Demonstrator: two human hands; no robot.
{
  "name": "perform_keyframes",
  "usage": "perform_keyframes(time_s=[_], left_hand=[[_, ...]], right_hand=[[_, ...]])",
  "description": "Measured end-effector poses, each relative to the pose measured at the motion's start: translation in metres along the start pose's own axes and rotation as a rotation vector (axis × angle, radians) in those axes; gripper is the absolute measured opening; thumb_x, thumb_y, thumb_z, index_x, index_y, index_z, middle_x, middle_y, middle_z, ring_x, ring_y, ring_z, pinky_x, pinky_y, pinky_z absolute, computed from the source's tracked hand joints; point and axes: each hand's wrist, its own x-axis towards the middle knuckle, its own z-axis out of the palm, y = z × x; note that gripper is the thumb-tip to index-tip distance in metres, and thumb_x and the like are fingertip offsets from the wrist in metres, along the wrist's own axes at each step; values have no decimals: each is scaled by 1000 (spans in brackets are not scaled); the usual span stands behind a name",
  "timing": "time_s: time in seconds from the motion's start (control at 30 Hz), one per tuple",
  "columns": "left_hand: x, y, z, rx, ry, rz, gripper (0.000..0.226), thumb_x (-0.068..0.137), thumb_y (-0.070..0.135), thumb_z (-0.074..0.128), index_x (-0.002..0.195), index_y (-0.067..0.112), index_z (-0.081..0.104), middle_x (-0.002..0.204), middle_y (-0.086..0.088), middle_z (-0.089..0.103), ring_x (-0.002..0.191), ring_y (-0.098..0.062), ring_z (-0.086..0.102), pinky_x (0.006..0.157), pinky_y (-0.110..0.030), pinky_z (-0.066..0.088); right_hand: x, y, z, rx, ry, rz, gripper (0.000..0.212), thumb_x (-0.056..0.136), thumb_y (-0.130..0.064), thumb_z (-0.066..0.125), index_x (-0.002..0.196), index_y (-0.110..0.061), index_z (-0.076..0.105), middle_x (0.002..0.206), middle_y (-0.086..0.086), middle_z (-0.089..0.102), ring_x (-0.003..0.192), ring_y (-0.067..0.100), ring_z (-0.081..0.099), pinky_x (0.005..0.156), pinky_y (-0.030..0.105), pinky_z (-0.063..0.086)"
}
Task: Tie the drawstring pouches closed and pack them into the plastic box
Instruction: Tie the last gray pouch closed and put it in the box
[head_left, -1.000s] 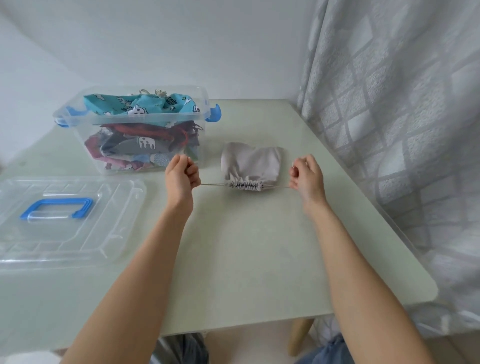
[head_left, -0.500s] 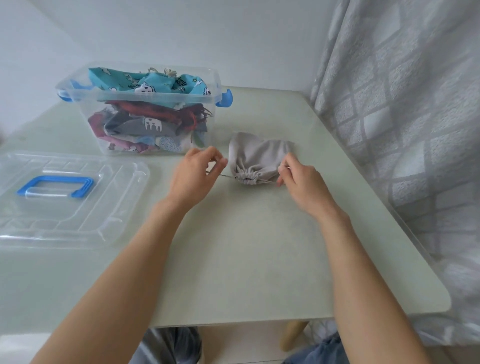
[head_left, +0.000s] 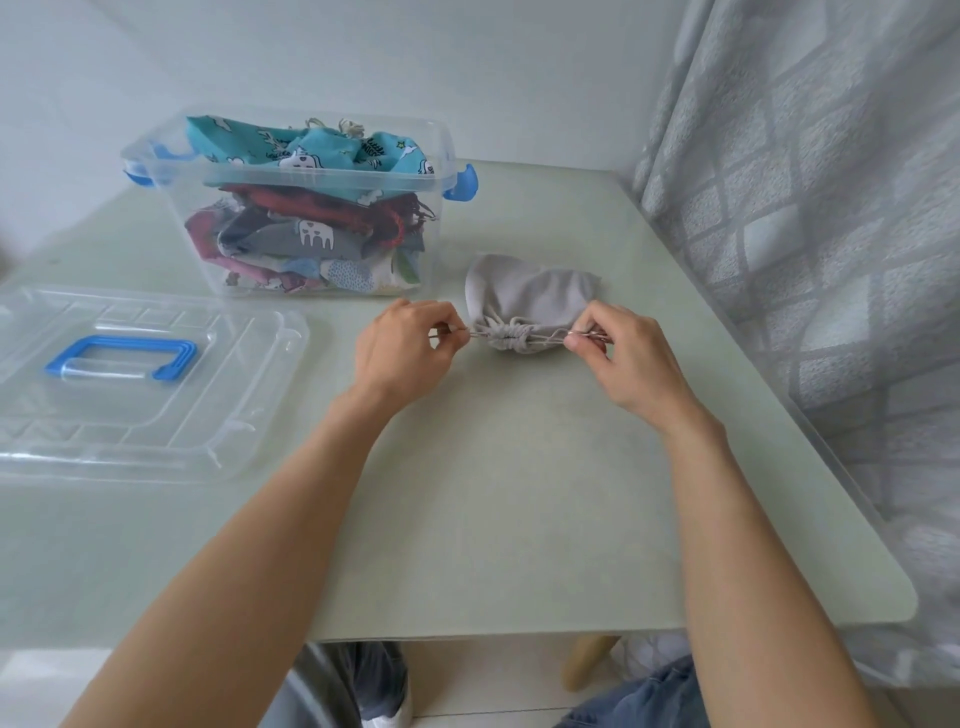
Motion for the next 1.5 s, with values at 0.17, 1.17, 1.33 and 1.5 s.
perform_keyframes(time_s=[0.17,1.17,1.33,1.5], left_hand=[[-3,-9,-1,-257,-92,-56,10,87,34,62,87,27,69,79,12,64,70,-11,48,68,-26,38],[7,1,-39,-1089,-200,-133,47,91,-2,35,129,25,42,114,-1,65,101,-10,60,90,-22,42],[3,11,-21,-931,-424,-2,37,87,-3,54,121,10,50,90,-5,64,81,-4,61,80,-16,47],[7,19,-20,-965,-280,-58,26,90,-5,49,107,12,59,84,-6,66,69,-16,67,80,-28,54]], right_hand=[[-2,3,-3,163,-1,160,7,88,-20,63,90,-14,65,81,7,67,65,19,54,68,30,45],[50,-100,26,944,-88,328,11,92,-3,54,87,-9,62,68,-1,71,45,5,47,41,15,34],[35,-78,-3,963,-167,313,17,92,-1,48,84,-9,61,74,-3,68,54,8,48,46,16,35],[20,-48,-16,502,-215,143,18,87,2,59,82,-14,64,97,-4,55,66,6,54,62,20,44]])
